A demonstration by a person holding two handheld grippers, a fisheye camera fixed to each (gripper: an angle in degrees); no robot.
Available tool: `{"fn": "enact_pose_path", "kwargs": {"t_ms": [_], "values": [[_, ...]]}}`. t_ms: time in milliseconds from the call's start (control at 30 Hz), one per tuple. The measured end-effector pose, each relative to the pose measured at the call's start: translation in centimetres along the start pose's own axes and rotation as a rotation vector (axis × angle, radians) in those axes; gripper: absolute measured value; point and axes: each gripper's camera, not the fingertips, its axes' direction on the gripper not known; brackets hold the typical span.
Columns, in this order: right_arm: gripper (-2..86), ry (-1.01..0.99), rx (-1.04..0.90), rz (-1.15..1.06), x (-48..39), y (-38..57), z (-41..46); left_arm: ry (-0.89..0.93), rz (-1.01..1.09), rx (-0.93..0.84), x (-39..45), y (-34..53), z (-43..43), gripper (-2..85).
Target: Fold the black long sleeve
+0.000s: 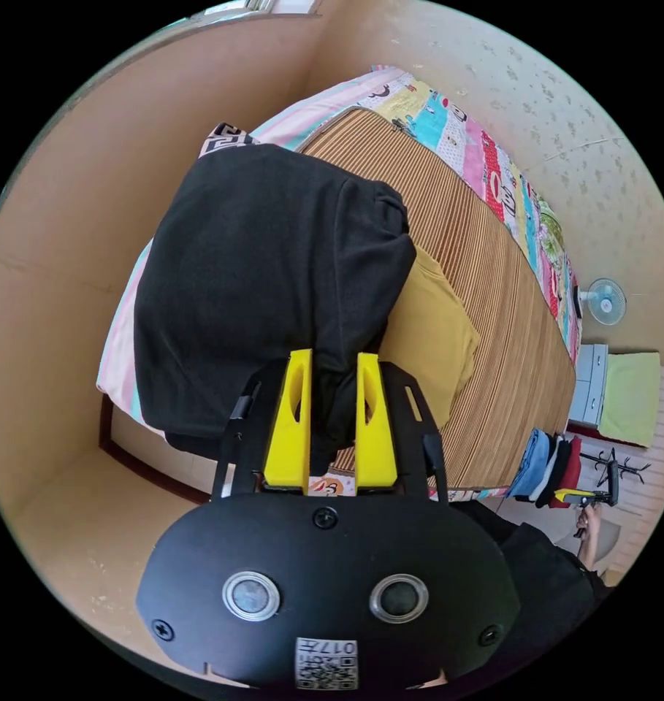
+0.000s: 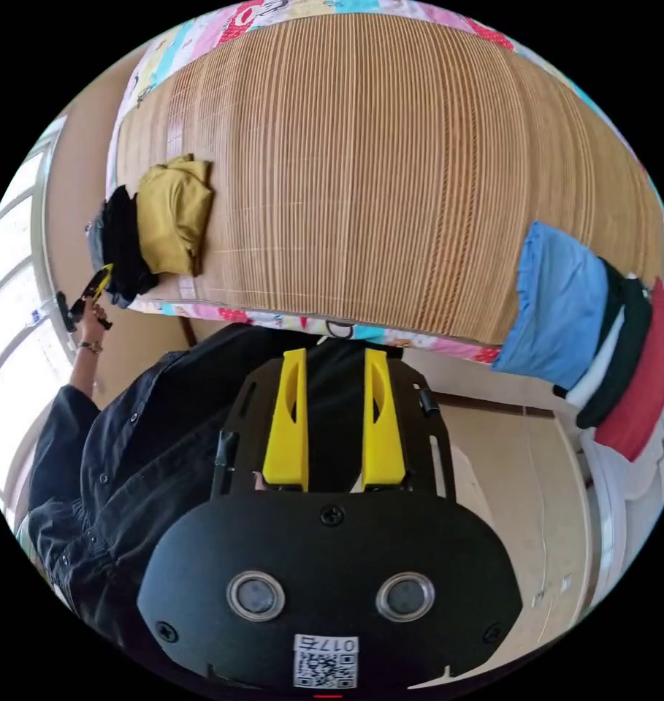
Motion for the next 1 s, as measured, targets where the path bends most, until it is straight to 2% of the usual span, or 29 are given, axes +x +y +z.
{"fn": "enact_pose_path", "kwargs": {"t_ms": [133, 233, 333, 400, 500, 567, 600, 667, 700, 767, 833, 900, 1000], "values": [[2.9, -0.228, -0.09, -0.031, -0.4, -1.3, 1.5, 0.02, -0.051, 0.009, -0.3, 0.9, -0.6, 9.3], [1.3, -0.498, -0.156, -0.062, 0.3, -2.0, 3.8, 0.007, -0.056, -0.016, -0.3, 1.3, -1.2, 8.7], [0.8, -0.681, -0.029, -0.144, 0.0, -1.0, 3.1, 0.061, -0.027, -0.008, -0.3, 2.0, -3.3, 5.5], [0.5, -0.771, 0.13, -0.228, -0.7, 0.8, 0.9, 0.127, 0.025, 0.085, -0.2, 3.1, -6.3, 4.3], [0.5, -0.827, 0.302, -0.332, -1.3, 3.5, -2.1, 0.366, 0.138, 0.258, 0.0, 5.6, -12.8, 3.7], [0.5, -0.907, 0.408, -0.423, -1.5, 5.1, -3.8, 0.766, 0.323, 0.385, 0.6, 7.6, -18.6, 3.2], [0.5, -0.961, 0.473, -0.478, -1.6, 6.2, -4.8, 0.866, 0.375, 0.416, 0.9, 8.2, -20.0, 3.0], [0.5, -0.969, 0.556, -0.529, -2.0, 8.0, -6.2, 1.188, 0.67, 0.519, 3.6, 11.0, -25.8, 2.2], [0.5, -0.925, 0.622, -0.561, -2.6, 9.5, -7.4, 1.233, 0.764, 0.532, 4.8, 11.9, -27.2, 2.1], [0.5, -0.841, 0.727, -0.616, -3.9, 12.2, -9.2, 1.457, 1.131, 0.607, 9.3, 15.8, -32.2, 1.8], [0.5, -0.761, 0.832, -0.648, -5.0, 14.8, -10.7, 1.64, 1.308, 0.661, 11.9, 17.9, -34.4, 1.7], [0.5, -0.73, 0.884, -0.639, -5.3, 16.7, -11.9, 1.79, 1.353, 0.673, 14.0, 18.7, -35.0, 1.5], [0.4, -0.856, 0.928, -0.715, -4.2, 18.1, -12.3, 1.881, 1.348, 0.643, 17.6, 19.5, -33.9, 1.1]]}}
